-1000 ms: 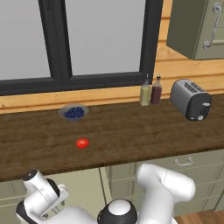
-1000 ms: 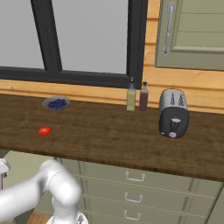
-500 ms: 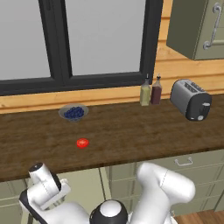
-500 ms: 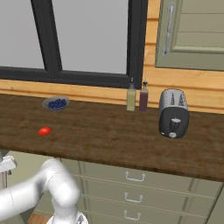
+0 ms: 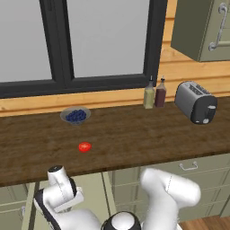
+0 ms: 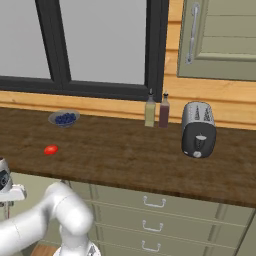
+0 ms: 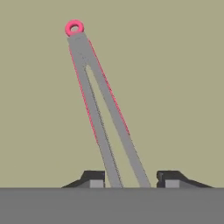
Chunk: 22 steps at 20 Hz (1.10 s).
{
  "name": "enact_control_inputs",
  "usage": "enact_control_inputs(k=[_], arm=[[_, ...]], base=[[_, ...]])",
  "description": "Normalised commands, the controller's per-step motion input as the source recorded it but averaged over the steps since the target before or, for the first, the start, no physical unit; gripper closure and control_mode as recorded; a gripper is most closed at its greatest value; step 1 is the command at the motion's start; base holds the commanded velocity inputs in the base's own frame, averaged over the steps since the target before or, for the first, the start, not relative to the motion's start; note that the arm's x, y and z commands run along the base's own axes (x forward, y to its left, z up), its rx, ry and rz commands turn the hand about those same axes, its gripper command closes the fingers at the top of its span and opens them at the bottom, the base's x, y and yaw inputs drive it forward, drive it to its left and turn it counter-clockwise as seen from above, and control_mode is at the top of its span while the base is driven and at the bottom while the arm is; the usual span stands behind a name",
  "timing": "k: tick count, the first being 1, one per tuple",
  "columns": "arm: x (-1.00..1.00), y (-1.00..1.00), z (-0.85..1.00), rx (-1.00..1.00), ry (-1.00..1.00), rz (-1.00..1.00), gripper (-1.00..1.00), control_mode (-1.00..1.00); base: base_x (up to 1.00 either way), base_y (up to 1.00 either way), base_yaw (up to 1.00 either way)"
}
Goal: Pick the tongs from the drawer and place it on the counter.
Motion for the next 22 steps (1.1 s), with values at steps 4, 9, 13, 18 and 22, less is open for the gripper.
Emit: enact_control_inputs(k=[4,9,13,18,22], arm=[[-0.73,-0.06,0.68,0.09,-0.12,-0.21,1.00,-1.00],[-0.63,0.01,1.00,0.00,-0.24,-0.17,1.00,-1.00],[-0.24,0.00,1.00,0.01,-0.27,-0.14,1.00,-1.00],[0.07,0.00,1.00,0.01,-0.23,-0.08,1.00,-1.00],[0.79,0.18,1.00,0.00,-0.13,-0.04,1.00,-1.00]], base=[[0.00,0.00,0.00],[0.00,0.00,0.00],[0.00,0.00,0.00],[0.00,0.00,0.00],[0.00,0.00,0.00]])
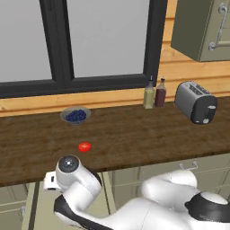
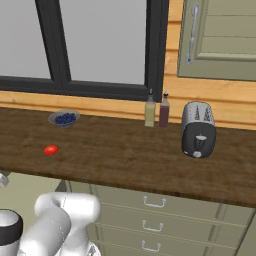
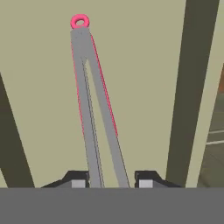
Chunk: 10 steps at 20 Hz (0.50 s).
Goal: Pick the tongs from the drawer and place it on the counter.
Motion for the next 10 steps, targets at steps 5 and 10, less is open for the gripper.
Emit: enact_control_inputs(k=[5,10], arm=[[1.00,0.47,1.00,-0.01,0.06,-0.03,1.00,-1.00],[1.00,0.21,0.65,0.00,0.07,0.02,1.00,-1.00]], base=[[0.00,0.00,0.00],[0.00,0.00,0.00]])
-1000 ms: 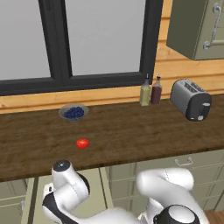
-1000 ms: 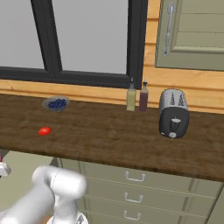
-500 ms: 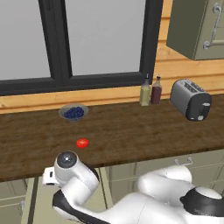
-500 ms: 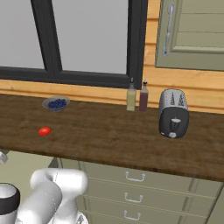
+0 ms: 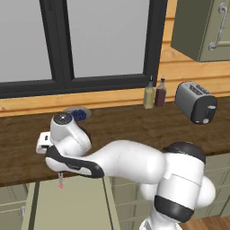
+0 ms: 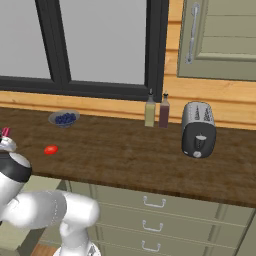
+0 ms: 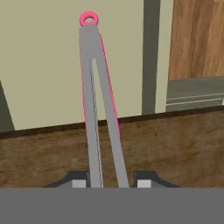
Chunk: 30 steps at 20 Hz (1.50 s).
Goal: Pick the tongs from the drawer and place it on the counter.
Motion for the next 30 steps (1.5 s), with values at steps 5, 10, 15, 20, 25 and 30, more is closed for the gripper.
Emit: enact_control_inputs(k=[5,10,15,20,25,30], arm=[[0.99,-0.11,-0.52,0.02,-0.05,0.04,1.00,-1.00],[1.00,0.18,-0.59,0.00,-0.03,-0.02,1.00,-1.00],[0.83,0.66,-0.08,-0.05,0.08,-0.04,-1.00,-1.00],[0.01,0.06,1.00,-0.08,0.01,-0.09,-1.00,-1.00],[0.00,0.00,1.00,-0.02,-0.04,-0.06,-1.00,-1.00],[0.00,0.00,1.00,0.00,-0.04,-0.03,-1.00,-1.00]], base=[[0.00,0.00,0.00],[0.00,0.00,0.00],[0.00,0.00,0.00],[0.00,0.00,0.00],[0.00,0.00,0.00],[0.00,0.00,0.00]])
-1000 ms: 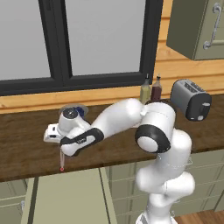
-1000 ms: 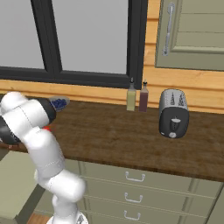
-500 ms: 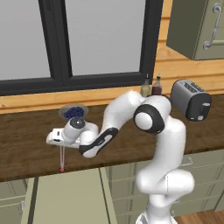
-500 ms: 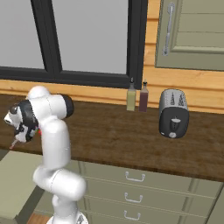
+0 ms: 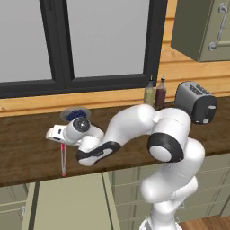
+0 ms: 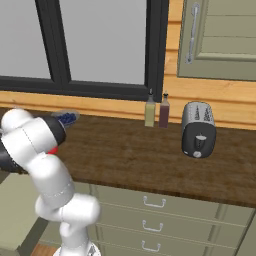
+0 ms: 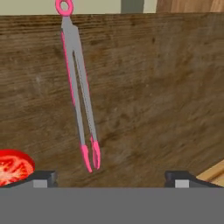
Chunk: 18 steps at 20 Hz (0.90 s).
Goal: Pick the tongs from the drawer and place it on the counter.
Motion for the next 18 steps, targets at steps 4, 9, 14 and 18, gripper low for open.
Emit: enact_control_inputs(k=[4,9,14,18], arm=[[-0.01,-0.01,1.00,0.00,0.00,-0.01,-1.00,-1.00],[-0.28,-0.48,1.00,0.00,0.00,-0.10,-1.00,-1.00],[-0.74,-1.00,0.88,0.10,-0.24,-0.07,-1.00,-1.00],[-0.57,-1.00,0.34,0.15,-0.35,-0.04,-1.00,-1.00]], base=[[0.00,0.00,0.00],[0.00,0.00,0.00],[0.00,0.00,0.00],[0.00,0.00,0.00]])
